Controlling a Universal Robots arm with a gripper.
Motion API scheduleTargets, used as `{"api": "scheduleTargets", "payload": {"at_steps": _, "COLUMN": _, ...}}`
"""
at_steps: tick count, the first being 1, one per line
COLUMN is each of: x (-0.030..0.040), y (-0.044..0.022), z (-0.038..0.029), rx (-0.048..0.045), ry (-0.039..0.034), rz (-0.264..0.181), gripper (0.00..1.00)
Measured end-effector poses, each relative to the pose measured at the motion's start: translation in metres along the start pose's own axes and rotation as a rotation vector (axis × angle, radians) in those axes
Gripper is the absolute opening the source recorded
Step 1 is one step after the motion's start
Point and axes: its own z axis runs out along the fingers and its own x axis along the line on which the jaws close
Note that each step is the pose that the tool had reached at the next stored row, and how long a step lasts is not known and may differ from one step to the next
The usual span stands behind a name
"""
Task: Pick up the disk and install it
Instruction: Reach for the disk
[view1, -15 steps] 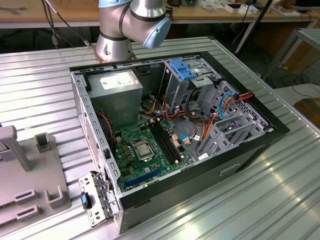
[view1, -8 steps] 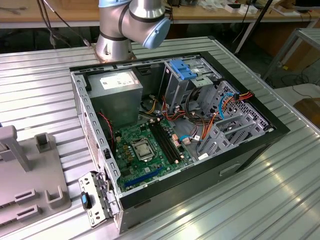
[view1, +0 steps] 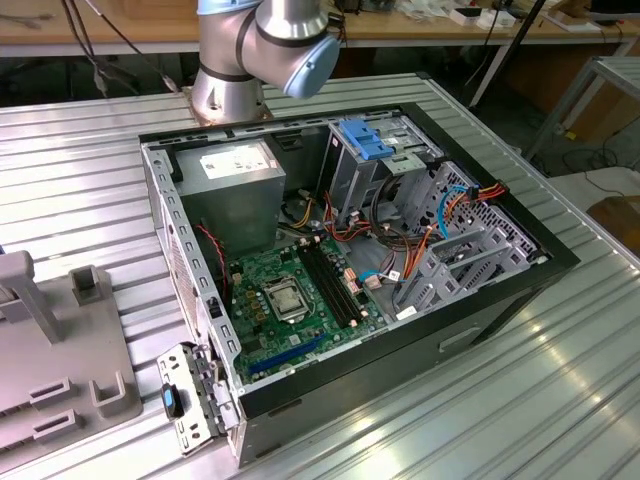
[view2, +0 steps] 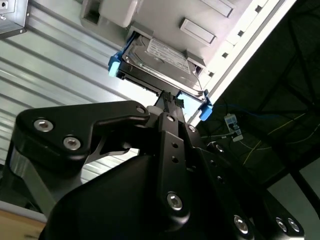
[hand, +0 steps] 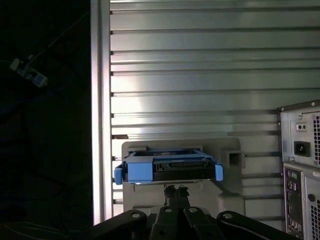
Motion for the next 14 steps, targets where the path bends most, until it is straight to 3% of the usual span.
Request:
{"api": "scheduleTargets", "payload": {"at_steps": 7, "x": 0.0234, "y": 0.0009, "z": 0.0004, "rx": -0.0002, "ry": 0.0003, "rz": -0.006, "gripper": 0.11}}
{"api": "scheduleTargets", "payload": {"at_steps": 14, "x": 0.0248, "y": 0.0009, "z": 0.0003, "rx": -0.0002, "ry": 0.0004, "rz": -0.007, "gripper": 0.11}}
